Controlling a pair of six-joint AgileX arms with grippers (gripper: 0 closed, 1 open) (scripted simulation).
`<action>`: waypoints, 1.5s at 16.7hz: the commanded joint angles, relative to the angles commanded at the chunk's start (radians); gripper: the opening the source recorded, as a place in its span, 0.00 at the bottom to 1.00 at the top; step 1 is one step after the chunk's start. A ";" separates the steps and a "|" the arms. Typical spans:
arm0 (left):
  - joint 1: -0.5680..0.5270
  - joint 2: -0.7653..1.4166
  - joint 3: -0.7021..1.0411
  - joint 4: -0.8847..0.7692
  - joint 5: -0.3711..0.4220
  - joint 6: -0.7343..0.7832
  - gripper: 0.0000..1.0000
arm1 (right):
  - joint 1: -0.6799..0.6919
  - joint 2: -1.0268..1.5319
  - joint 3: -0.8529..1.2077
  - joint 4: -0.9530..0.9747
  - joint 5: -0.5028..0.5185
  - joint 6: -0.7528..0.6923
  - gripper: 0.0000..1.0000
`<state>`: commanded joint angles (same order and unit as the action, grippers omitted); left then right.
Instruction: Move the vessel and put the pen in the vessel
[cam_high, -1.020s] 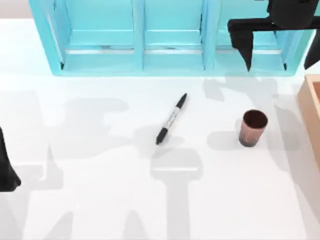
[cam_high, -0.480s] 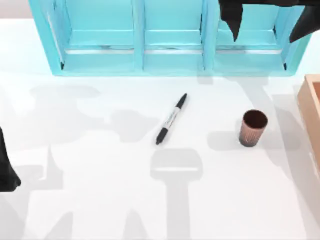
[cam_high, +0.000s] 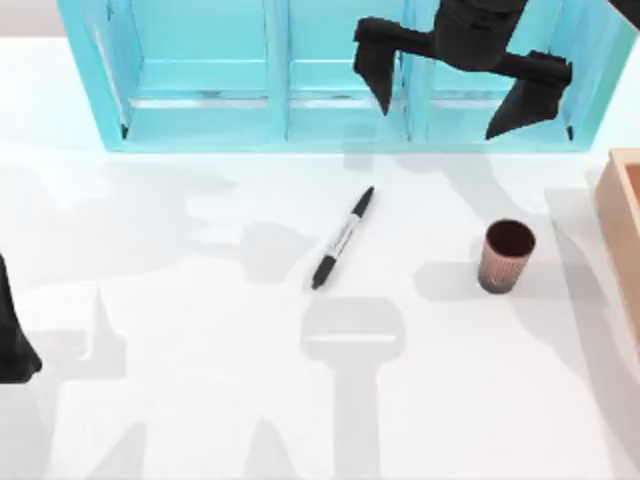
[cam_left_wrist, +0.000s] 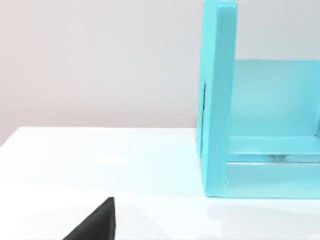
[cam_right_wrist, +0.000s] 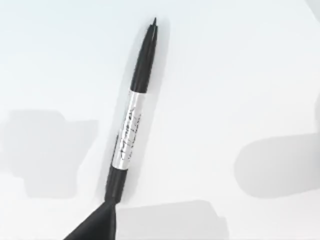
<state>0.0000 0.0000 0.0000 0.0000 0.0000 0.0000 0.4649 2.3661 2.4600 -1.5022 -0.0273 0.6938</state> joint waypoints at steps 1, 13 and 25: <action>0.000 0.000 0.000 0.000 0.000 0.000 1.00 | 0.015 0.003 -0.048 0.046 -0.012 0.048 1.00; 0.000 0.000 0.000 0.000 0.000 0.000 1.00 | 0.106 0.007 -0.340 0.360 -0.075 0.365 1.00; 0.000 0.000 0.000 0.000 0.000 0.000 1.00 | 0.134 0.170 -0.441 0.625 -0.071 0.390 1.00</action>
<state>0.0000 0.0000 0.0000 0.0000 0.0000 0.0000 0.5984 2.5358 2.0187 -0.8767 -0.0980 1.0834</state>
